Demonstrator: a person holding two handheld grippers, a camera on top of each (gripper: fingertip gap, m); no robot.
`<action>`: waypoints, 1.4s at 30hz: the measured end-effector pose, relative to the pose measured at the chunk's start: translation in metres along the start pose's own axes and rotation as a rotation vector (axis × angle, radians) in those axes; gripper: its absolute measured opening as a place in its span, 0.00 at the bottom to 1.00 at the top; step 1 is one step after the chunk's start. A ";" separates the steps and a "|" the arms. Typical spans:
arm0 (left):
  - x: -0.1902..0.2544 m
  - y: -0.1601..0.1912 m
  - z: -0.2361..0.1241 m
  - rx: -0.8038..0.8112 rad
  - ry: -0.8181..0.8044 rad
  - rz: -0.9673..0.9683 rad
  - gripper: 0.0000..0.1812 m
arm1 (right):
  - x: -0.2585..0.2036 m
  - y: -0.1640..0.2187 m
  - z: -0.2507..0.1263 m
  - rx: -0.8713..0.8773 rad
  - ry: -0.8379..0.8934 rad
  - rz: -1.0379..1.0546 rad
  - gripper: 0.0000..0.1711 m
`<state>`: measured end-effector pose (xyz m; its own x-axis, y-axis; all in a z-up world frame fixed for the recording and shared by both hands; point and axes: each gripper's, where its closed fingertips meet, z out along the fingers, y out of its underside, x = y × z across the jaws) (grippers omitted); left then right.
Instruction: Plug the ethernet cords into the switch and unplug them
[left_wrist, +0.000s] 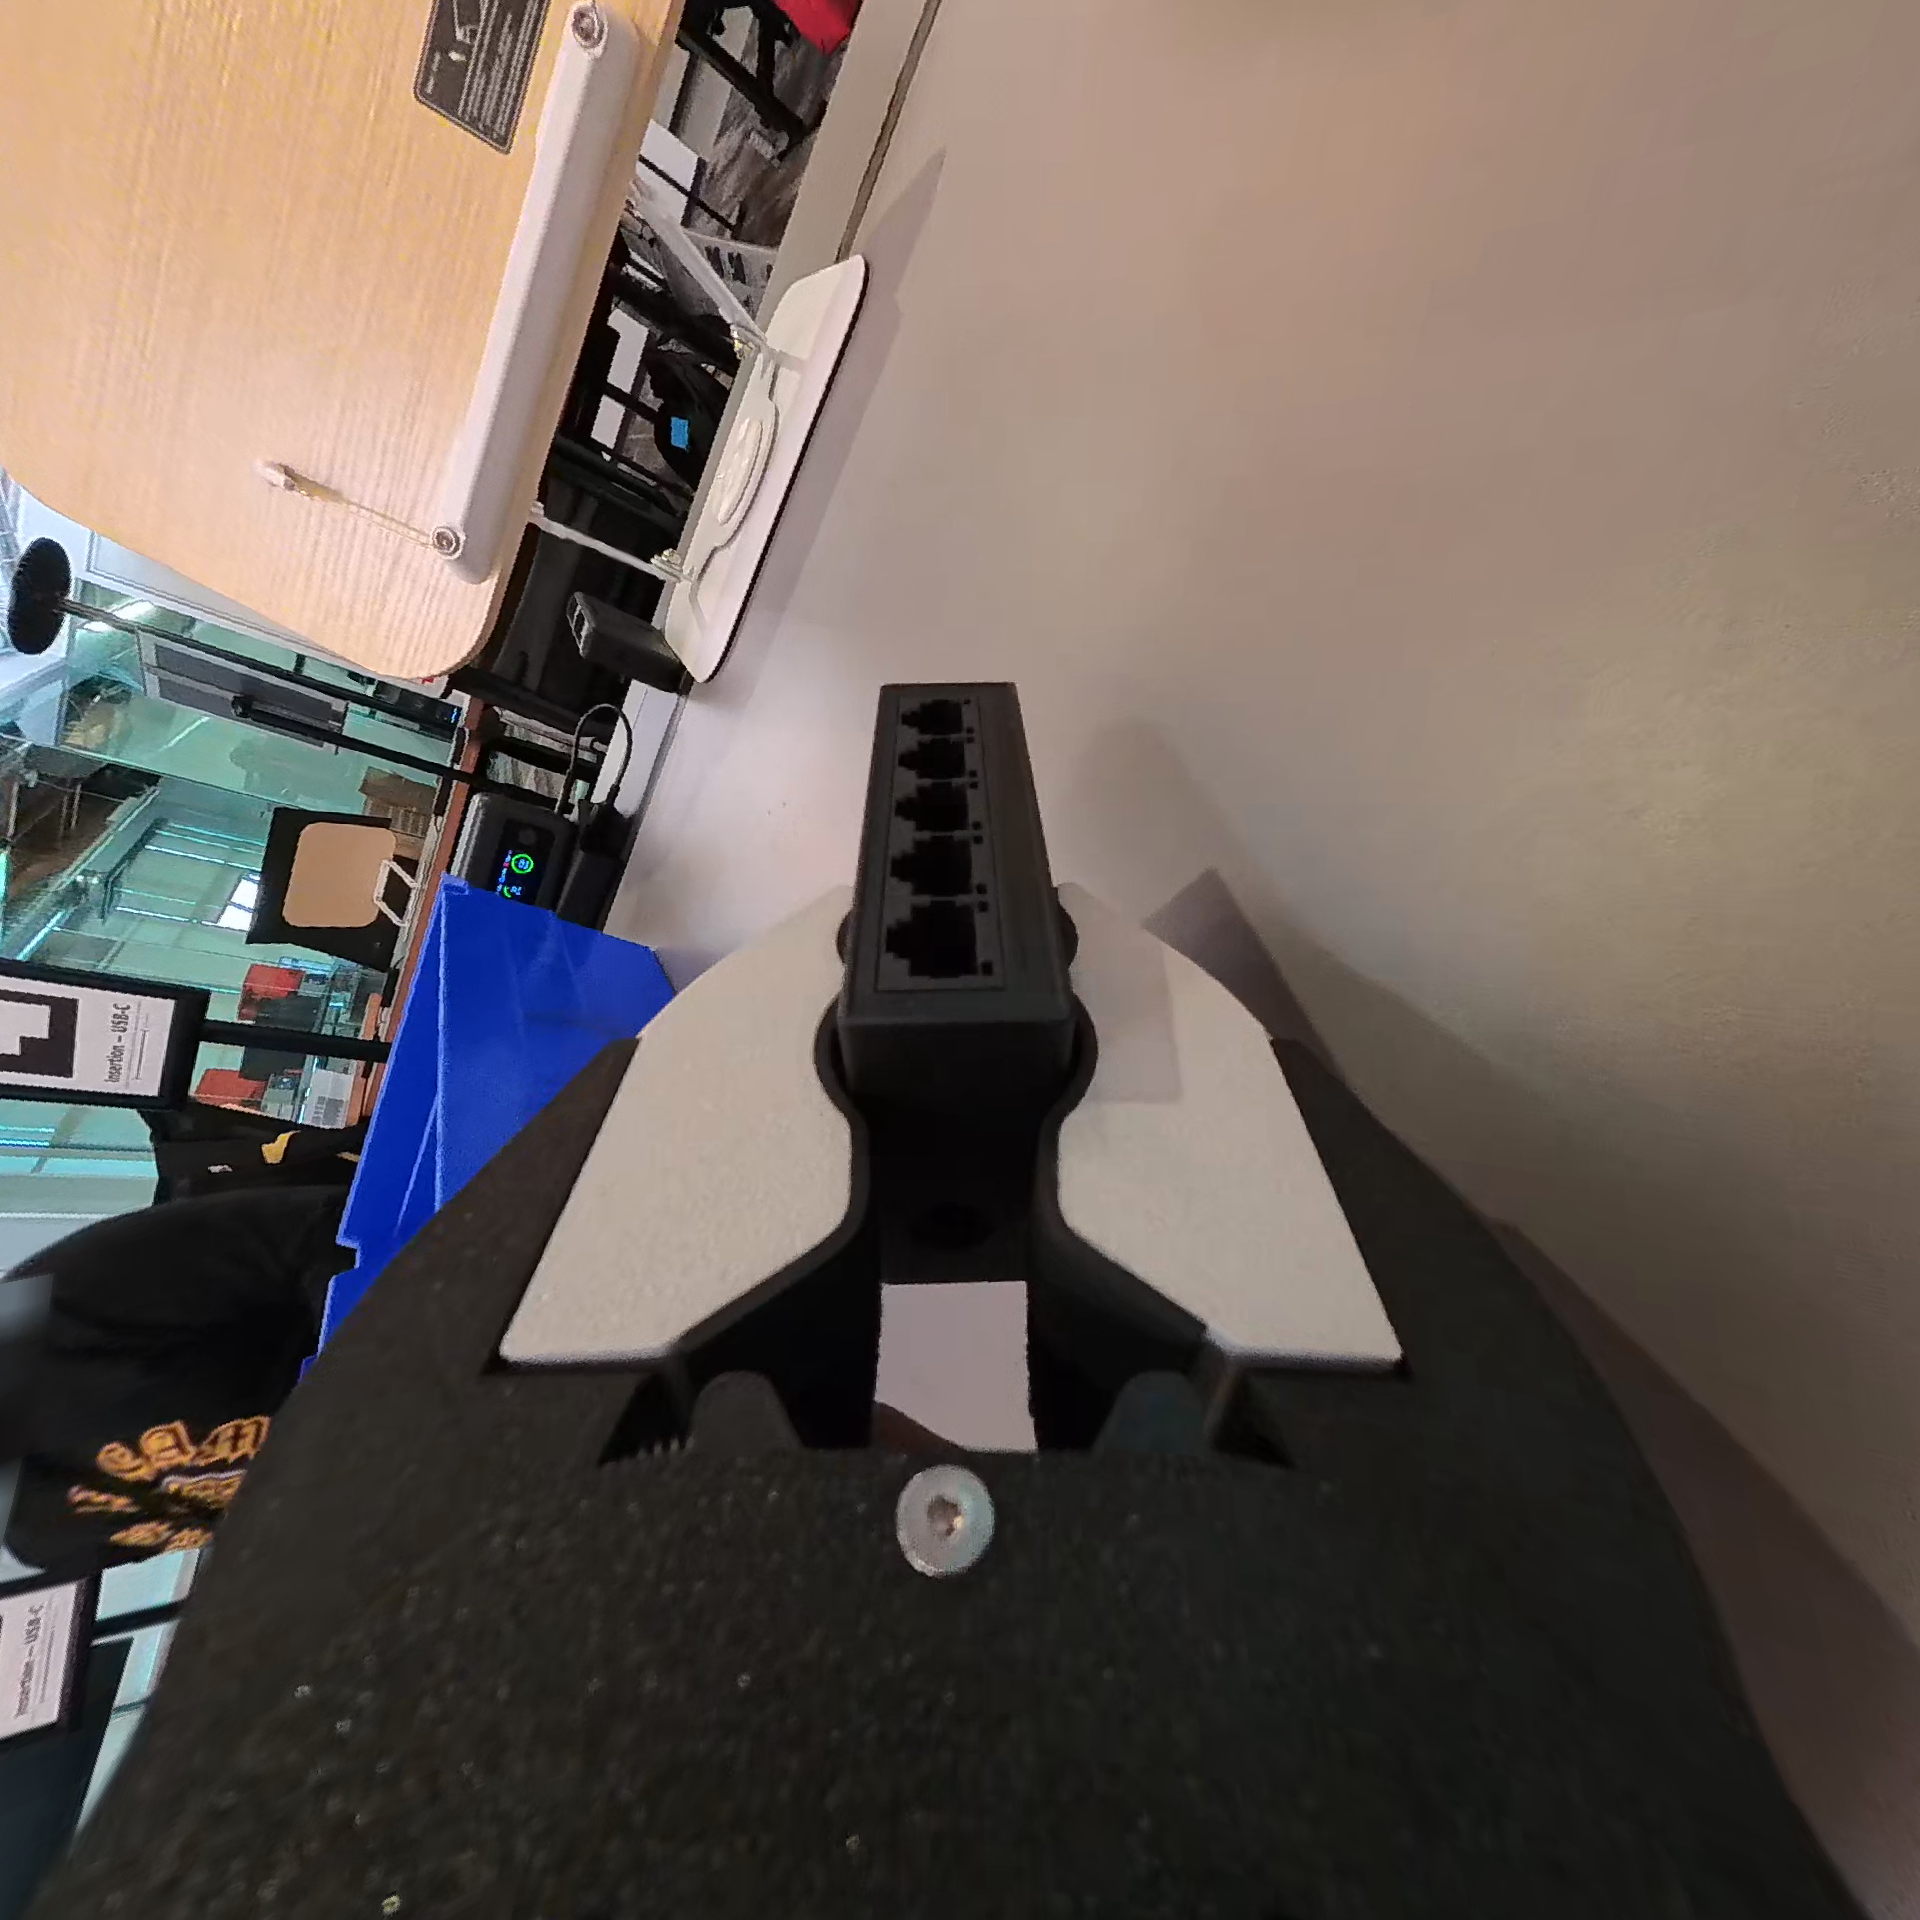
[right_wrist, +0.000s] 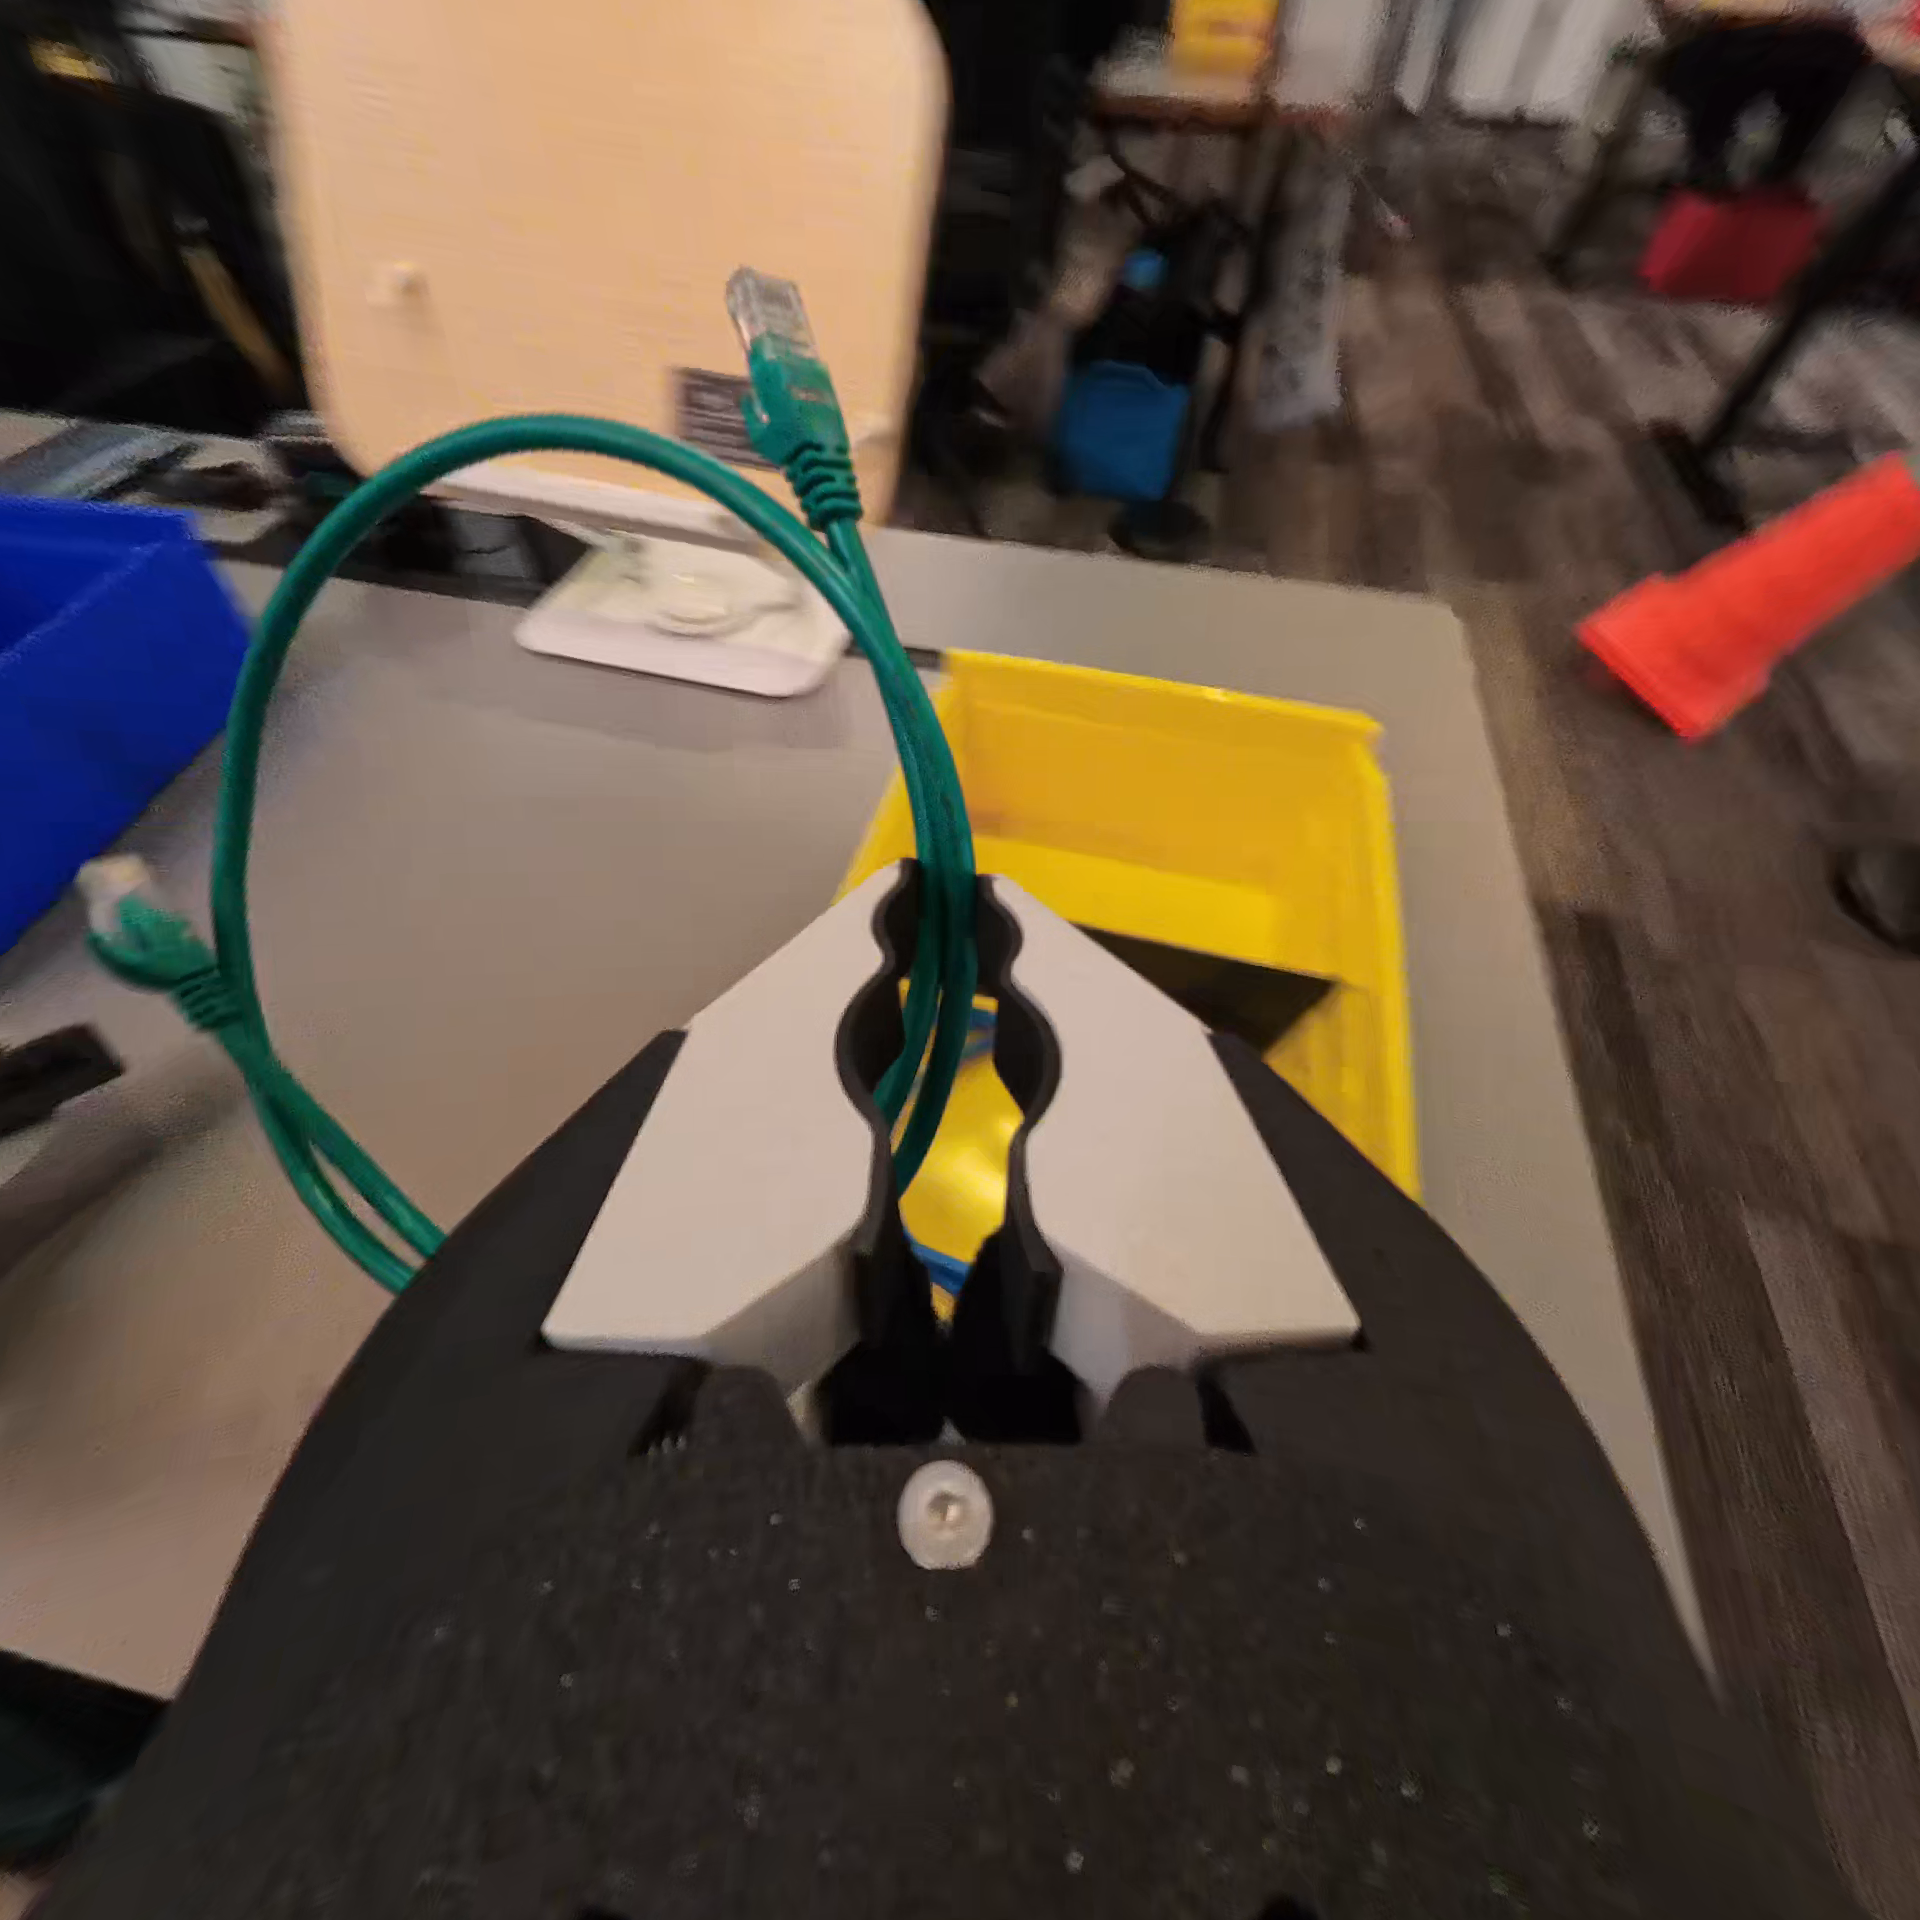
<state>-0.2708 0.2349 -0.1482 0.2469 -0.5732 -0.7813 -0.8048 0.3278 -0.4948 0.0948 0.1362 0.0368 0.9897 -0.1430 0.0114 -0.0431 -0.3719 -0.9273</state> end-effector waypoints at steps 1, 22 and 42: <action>0.001 -0.001 0.000 0.000 0.002 0.002 0.17 | 0.024 0.005 -0.003 -0.054 0.045 0.054 0.06; 0.000 0.001 -0.001 -0.015 0.000 0.014 0.17 | 0.084 0.133 0.030 -0.467 0.328 0.301 0.18; -0.007 -0.106 -0.085 0.754 0.296 -0.369 0.16 | -0.316 0.110 -0.003 -0.529 -1.348 0.417 0.57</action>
<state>-0.2328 0.1408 -0.0576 0.1867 -0.8762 -0.4443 -0.1062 0.4316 -0.8958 -0.2236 0.1374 -0.0679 0.2627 0.4973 -0.8268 -0.0975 -0.8388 -0.5356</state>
